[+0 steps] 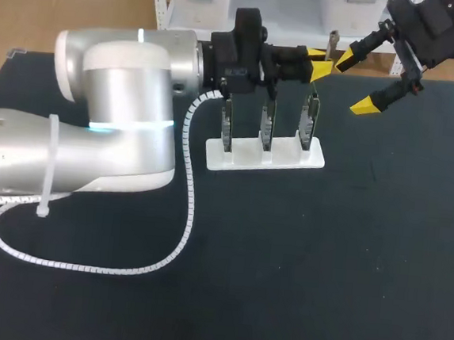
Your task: Pick up the optical module with the left hand, and insert it into the network port with the right hand.
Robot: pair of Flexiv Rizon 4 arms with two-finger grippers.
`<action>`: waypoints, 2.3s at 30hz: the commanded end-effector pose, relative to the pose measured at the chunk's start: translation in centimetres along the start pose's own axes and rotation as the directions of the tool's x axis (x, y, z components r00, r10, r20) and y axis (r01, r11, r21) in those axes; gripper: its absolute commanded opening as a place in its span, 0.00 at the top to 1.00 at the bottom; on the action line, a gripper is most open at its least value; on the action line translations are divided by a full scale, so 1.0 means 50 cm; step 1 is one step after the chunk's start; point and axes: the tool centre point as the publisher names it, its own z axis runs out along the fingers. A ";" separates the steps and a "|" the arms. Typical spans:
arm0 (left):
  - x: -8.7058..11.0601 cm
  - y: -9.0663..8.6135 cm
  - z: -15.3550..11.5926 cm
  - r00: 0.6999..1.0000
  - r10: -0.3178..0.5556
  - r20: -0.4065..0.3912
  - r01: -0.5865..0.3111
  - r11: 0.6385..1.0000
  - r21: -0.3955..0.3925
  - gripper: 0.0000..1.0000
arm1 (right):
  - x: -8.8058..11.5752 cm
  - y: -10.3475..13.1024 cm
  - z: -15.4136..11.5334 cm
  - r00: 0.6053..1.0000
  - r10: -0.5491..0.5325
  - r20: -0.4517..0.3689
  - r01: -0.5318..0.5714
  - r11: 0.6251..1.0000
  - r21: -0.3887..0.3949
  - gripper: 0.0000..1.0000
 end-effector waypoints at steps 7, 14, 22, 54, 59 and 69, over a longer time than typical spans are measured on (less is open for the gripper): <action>0.017 -0.003 0.011 0.999 -0.029 0.019 0.030 0.999 -0.034 1.00 | 0.001 -0.001 0.000 1.000 -0.002 0.002 0.002 1.000 -0.001 0.00; 0.029 -0.010 0.013 0.998 -0.057 0.035 0.059 0.997 -0.042 1.00 | 0.001 -0.001 0.000 1.000 -0.002 0.002 0.002 1.000 -0.001 0.00; 0.029 -0.009 0.004 0.998 -0.061 -0.023 0.059 0.997 -0.057 1.00 | 0.001 -0.001 0.000 1.000 -0.002 0.002 0.002 1.000 -0.001 0.00; 0.009 0.000 0.004 0.999 -0.030 -0.026 0.028 0.998 -0.056 1.00 | 0.001 -0.001 0.000 1.000 -0.002 0.002 0.002 1.000 -0.001 0.00; 0.001 0.007 -0.001 1.000 -0.020 -0.023 0.018 0.998 -0.065 1.00 | 0.001 -0.001 0.000 1.000 -0.002 0.002 0.002 1.000 -0.001 0.00; 0.034 0.007 -0.007 0.998 -0.057 -0.039 0.054 0.997 -0.060 1.00 | 0.001 -0.001 0.000 1.000 -0.002 0.002 0.002 1.000 -0.001 0.00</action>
